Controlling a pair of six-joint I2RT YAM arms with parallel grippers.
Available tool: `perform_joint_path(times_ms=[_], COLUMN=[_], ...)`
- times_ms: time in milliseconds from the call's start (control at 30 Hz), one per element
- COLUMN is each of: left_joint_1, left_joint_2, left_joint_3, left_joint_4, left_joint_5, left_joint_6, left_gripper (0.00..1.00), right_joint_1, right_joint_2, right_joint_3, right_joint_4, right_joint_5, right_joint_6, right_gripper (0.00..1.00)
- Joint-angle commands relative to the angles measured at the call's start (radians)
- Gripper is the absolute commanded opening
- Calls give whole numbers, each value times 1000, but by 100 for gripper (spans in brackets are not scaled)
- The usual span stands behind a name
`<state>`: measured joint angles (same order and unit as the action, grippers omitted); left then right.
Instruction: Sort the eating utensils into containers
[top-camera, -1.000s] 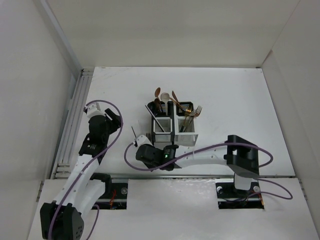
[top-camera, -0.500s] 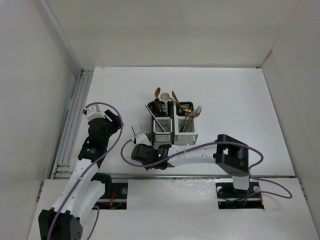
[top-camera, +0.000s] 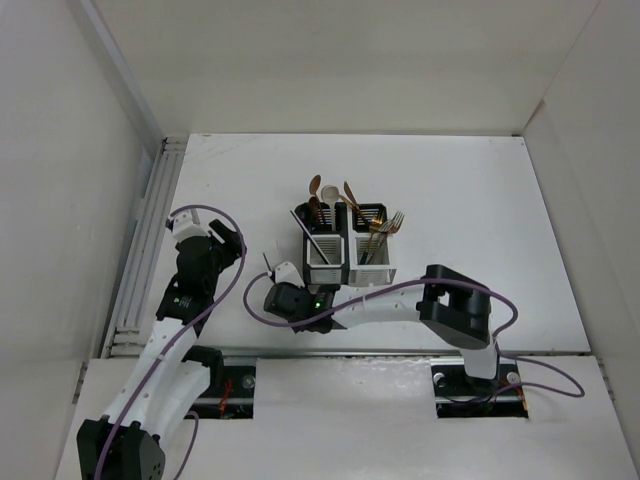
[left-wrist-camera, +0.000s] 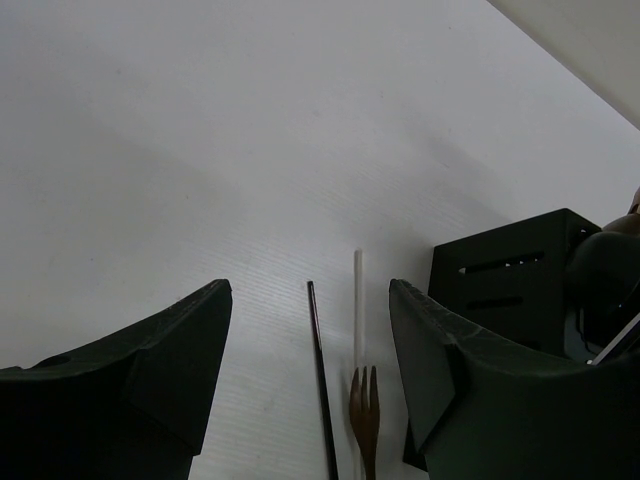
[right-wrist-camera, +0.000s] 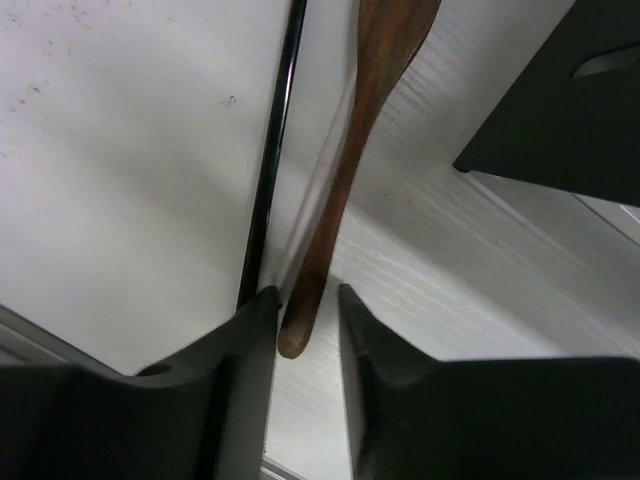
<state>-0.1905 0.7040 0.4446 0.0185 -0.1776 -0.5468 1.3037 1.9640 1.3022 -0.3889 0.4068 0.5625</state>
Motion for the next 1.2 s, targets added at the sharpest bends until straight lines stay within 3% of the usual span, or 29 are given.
perform_joint_path(times_ms=[0, 233, 433, 567, 667, 700, 767, 967, 1167], left_joint_1=[-6, -6, -6, -6, -6, -6, -6, -6, -6], left_joint_2=[-15, -15, -15, -15, -15, -15, -15, -15, -15], left_joint_3=[-10, -10, -10, -10, -20, -20, -20, -29, -29], left_joint_4=[31, 31, 31, 31, 31, 40, 40, 40, 40], left_joint_5=[-11, -11, -11, -11, -11, -11, -2, -2, -2], left_joint_6=[7, 7, 7, 7, 7, 7, 7, -2, -2], left_gripper=[61, 61, 61, 61, 61, 61, 61, 61, 61], right_joint_1=[-3, -3, 25, 45, 45, 45, 45, 45, 34], right_joint_2=[29, -54, -184, -220, -220, -220, -208, -88, -25], right_joint_3=[26, -73, -248, -270, -270, -270, -255, -155, -104], right_joint_4=[13, -16, -47, -135, -185, -185, -185, -156, -133], right_joint_5=[-5, -14, -34, -86, -128, -137, -137, -137, -137], right_joint_6=[-7, 52, 93, 93, 62, 28, -2, -98, -61], right_gripper=[33, 13, 9, 8, 15, 25, 29, 31, 34])
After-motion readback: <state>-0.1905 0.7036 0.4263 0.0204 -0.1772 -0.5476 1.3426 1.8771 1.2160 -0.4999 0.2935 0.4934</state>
